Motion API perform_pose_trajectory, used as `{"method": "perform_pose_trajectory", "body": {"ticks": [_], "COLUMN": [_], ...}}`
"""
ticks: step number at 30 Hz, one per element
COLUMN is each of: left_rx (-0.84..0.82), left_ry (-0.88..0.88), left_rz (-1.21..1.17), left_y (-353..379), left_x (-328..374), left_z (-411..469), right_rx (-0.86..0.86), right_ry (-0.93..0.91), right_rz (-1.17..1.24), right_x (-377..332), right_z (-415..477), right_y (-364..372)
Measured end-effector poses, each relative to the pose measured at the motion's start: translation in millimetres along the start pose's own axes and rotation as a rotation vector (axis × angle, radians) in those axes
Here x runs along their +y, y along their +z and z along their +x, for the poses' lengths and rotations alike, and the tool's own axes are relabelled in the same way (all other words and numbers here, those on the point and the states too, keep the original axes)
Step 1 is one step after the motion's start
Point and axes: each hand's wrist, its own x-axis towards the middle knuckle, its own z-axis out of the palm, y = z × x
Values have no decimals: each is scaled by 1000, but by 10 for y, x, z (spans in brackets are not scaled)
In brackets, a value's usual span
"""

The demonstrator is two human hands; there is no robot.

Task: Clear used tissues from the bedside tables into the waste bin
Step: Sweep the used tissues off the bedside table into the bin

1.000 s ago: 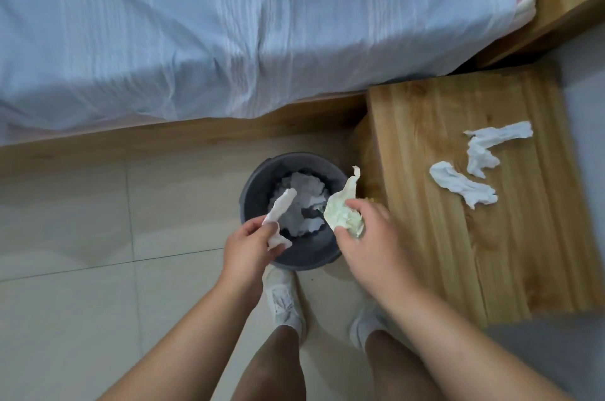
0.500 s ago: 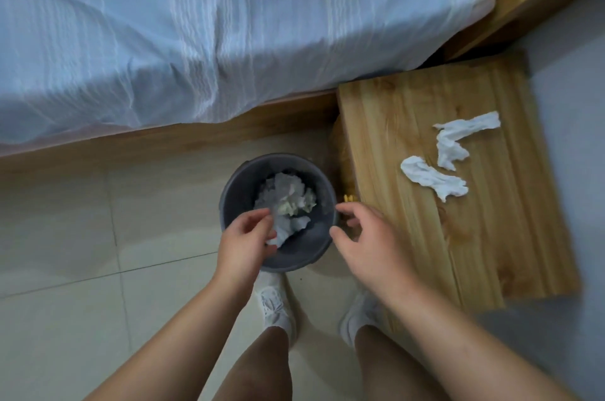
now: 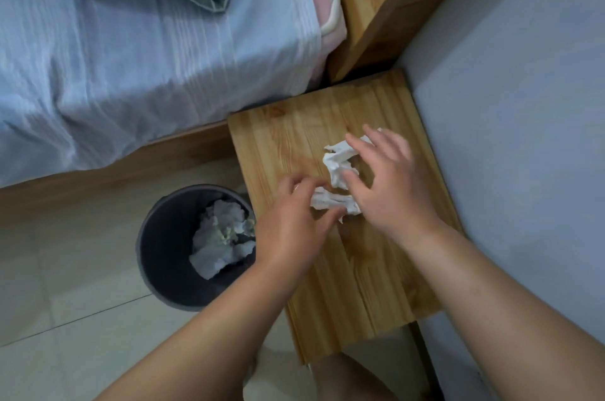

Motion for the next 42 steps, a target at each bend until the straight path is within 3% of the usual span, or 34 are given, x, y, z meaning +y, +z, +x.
{"method": "perform_pose_trajectory", "body": {"ticks": [7, 10, 13, 17, 22, 26, 31, 38, 42], "left_rx": [-20, 2, -26, -18, 187, 248, 341, 347, 238], "left_ry": [129, 194, 167, 15, -104, -353, -647, -833, -886], "left_rz": [274, 252, 77, -252, -452, -518, -813, -1012, -1053], "left_y": [260, 253, 171, -75, -485, -790, -974, -808, -744], "left_x": [68, 57, -22, -224, -585, -1112, -1827, -2535, -2779], "left_z": [108, 118, 40, -196, -620, -866, -974, -839, -774], "right_rx": [-222, -140, -53, -55, -19, -45, -175, -264, -336], "right_ry": [-53, -54, -46, 14, 43, 74, 297, 456, 538], "right_rz": [-120, -98, -88, -39, 147, 334, 572, 546, 596], "right_x": [181, 219, 249, 113, -267, -808, -1371, -1593, -1547], "right_z": [202, 127, -6, -216, -615, -884, -1041, -853, -762], "right_y": [194, 255, 270, 214, 234, 478, 1144, 1924, 2236]}}
